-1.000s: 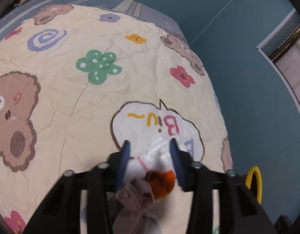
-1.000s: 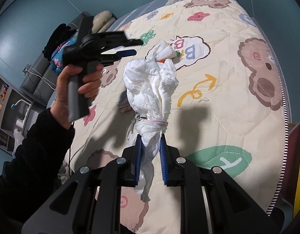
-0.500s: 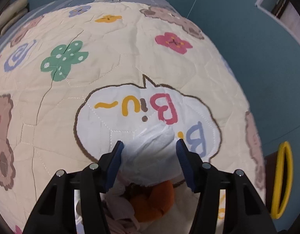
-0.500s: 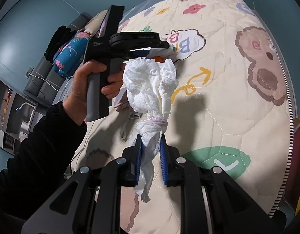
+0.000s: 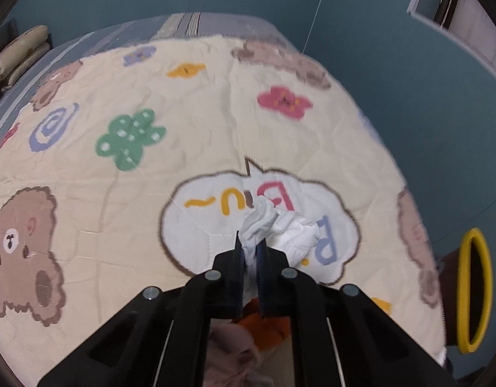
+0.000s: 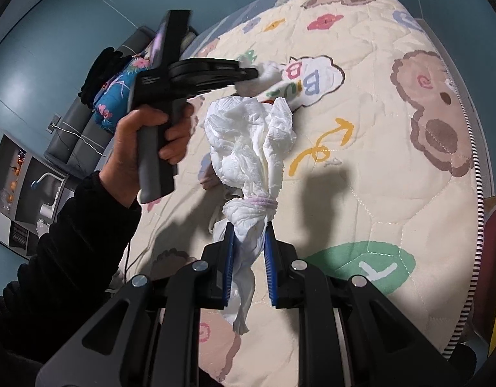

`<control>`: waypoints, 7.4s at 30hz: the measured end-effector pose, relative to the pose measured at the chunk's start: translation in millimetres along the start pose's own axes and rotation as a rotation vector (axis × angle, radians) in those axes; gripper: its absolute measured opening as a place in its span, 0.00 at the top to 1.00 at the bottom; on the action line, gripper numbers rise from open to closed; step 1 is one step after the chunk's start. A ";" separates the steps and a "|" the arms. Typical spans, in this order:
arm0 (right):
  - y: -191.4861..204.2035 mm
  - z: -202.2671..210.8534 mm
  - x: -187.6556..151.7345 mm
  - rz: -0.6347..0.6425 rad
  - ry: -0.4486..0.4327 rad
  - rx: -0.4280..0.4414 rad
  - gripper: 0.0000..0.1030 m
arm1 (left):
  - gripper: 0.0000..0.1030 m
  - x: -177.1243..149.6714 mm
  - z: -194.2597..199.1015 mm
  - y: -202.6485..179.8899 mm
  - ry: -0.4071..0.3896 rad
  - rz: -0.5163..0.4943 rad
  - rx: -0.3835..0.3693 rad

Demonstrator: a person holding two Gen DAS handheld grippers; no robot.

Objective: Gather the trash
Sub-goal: 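Grasp the white tissue bundle with the right tool while the left tool grasps tissue, then carry both tissue pieces to the yellow bin and open both tools, then move both tools back to the pink cloth and mandarin on the bed, then grasp the pink cloth with the left tool while the right tool grasps the mandarin peel, then carry the pink cloth and mandarin peel to the yellow bin and release both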

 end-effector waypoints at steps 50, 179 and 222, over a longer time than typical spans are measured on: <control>-140.9 287.4 -43.7 -0.210 -0.445 -0.450 0.84 | 0.94 -111.1 191.6 -304.0 -0.329 -0.352 -0.304; -15.2 -162.3 132.4 0.034 0.382 -0.043 0.46 | 0.91 -120.0 14.7 31.1 -0.035 -0.002 -0.059; -18.7 5.0 126.1 -0.017 -0.001 -0.076 0.89 | 0.97 -116.2 204.9 -28.2 -0.373 -0.050 -0.114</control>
Point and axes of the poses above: each gripper's, at about its wrist camera, not at the fingertips, and z roughly against the way its jaws point, y to its left, x to its top, the point moved 8 cm from there along -z, roughly the way its jaws point, and after that the axes turned 8 degrees about z, right-handed, at the moved point
